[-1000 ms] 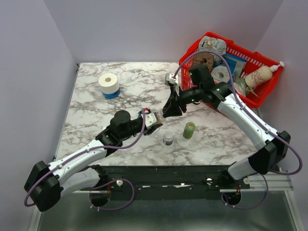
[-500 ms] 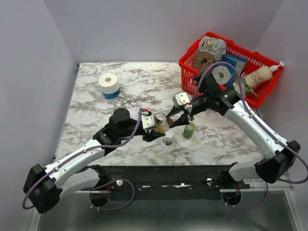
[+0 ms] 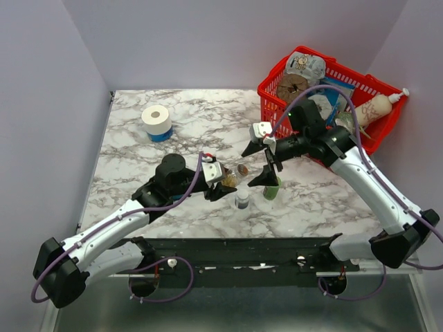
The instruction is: Sort the pills into containers
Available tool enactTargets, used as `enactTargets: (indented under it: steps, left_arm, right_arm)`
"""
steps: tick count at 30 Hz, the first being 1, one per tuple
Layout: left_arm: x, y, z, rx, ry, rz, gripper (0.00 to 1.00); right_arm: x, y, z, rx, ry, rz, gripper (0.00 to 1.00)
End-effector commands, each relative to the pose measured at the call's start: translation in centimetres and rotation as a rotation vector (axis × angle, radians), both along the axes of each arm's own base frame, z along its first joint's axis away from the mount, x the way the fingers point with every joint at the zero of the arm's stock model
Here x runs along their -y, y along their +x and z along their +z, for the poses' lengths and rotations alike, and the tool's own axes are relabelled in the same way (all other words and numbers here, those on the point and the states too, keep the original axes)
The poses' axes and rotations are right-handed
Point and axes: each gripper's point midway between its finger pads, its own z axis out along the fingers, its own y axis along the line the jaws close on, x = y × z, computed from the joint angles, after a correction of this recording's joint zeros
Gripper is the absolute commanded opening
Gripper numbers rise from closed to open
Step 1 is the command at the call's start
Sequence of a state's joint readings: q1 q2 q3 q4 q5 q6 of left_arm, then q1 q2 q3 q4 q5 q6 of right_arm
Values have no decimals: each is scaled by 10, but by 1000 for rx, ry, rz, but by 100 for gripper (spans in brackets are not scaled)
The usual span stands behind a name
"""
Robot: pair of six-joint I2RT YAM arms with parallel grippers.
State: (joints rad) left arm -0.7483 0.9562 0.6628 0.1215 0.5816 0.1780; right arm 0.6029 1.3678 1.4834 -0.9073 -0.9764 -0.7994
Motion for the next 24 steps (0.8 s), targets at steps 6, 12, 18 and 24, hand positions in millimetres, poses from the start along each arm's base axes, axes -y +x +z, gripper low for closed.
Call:
enactTargets:
  steps: [6,12,18,24]
  left_arm:
    - [3,13,15,58,-21,41,0]
    - [2,18,18,71,-26,72,0]
    - [2,29,23,43,-34,129,0]
    - [6,34,29,5,-51,147,0]
  right_arm:
    - [28,22,38,16,34,-311,100]
    - [26,19,37,-178,25,-398,100]
    - [18,-1,38,-340,50,-351,100]
    - [6,7,28,-466,35,-375,95]
